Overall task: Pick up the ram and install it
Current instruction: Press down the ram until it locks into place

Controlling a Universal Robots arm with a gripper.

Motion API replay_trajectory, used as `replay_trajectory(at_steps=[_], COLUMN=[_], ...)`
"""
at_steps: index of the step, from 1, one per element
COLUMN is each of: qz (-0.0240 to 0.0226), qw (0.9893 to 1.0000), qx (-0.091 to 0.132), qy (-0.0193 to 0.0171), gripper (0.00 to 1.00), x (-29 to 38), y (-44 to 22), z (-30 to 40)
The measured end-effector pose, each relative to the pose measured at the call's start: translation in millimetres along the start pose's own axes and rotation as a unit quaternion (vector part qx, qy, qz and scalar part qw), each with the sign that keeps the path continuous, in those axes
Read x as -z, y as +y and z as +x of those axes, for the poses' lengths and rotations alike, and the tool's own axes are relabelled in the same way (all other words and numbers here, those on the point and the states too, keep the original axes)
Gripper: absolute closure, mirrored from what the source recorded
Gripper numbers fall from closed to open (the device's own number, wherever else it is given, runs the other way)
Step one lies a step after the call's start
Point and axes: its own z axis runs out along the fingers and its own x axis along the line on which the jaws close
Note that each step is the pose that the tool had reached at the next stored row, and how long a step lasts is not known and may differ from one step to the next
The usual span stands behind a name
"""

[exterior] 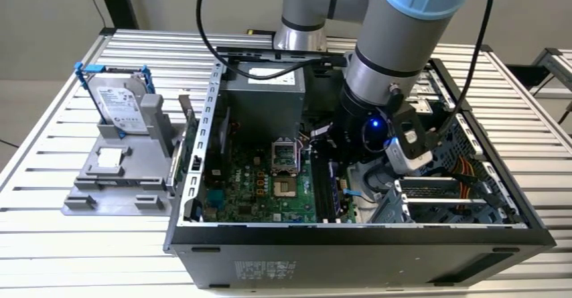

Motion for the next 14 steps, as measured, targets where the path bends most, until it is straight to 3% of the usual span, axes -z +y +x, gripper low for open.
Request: replay_trajectory(at_steps=[14], qz=[0.0014], qw=[0.9991], qx=[0.041], qy=[-0.0001], gripper=[1.00], x=[0.0], y=[0.0], z=[0.0])
